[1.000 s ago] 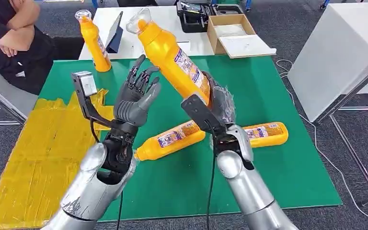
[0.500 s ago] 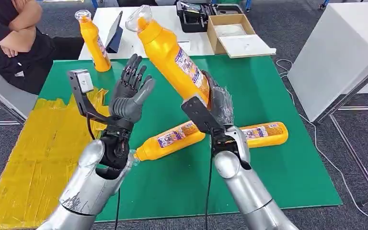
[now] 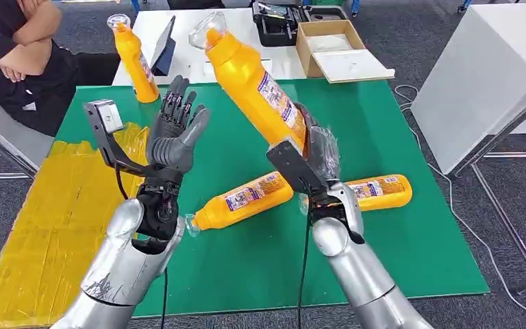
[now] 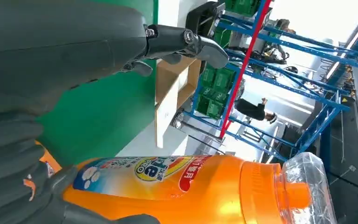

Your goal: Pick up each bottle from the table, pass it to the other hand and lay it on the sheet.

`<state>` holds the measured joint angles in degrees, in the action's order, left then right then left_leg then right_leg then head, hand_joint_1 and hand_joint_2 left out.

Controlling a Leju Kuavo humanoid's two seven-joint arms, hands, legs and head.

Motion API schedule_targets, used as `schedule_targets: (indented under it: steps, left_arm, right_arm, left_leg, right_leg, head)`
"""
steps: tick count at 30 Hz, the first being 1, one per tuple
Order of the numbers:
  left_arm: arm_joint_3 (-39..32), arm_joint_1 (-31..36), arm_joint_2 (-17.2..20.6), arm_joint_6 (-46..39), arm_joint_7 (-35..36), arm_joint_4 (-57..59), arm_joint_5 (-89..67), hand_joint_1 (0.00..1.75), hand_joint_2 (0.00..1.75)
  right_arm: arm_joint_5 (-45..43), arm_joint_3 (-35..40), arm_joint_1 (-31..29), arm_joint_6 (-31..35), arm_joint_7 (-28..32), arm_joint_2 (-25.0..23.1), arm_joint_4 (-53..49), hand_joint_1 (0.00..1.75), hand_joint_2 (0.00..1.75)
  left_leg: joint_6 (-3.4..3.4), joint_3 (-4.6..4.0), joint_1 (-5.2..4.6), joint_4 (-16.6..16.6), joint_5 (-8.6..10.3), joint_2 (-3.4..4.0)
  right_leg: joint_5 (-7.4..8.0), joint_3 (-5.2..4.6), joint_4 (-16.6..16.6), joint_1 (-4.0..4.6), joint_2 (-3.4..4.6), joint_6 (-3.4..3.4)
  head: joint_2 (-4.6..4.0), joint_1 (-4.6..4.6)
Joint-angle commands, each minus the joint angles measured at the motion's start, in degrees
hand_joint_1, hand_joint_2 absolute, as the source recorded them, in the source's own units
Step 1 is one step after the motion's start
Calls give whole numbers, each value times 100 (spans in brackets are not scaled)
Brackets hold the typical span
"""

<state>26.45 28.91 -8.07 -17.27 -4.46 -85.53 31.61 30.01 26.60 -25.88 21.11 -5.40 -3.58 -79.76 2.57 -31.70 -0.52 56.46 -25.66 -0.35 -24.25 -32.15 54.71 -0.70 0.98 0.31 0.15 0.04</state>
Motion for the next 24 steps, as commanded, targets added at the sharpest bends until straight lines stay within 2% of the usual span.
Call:
schedule_targets:
  steps: [1, 11, 24]
  left_arm:
    - [324, 215, 119, -33, 20, 133, -74, 0, 175]
    - [872, 462, 10, -139, 201, 340, -178, 0, 175]
    - [1069, 864, -182, -107, 438, 790, -100, 0, 175]
  right_arm:
    - [163, 556, -445, -295, -204, 98, 505, 175, 175]
    - [856, 1253, -838, -556, -679, -99, 903, 175, 175]
    - [1529, 1975, -1053, -895, -1005, -330, 956, 175, 175]
  left_leg:
    - [-23, 10, 2, 3, -4, 6]
    - [-19, 3, 3, 8, -5, 9]
    - [-17, 0, 5, 7, -2, -5]
  right_leg:
    - [-2, 9, 3, 1, -5, -7]
    - [-1, 1, 7, 2, 1, -5]
    - [-3, 0, 5, 4, -10, -5]
  head:
    - [0, 0]
    - [0, 0]
    - [0, 0]
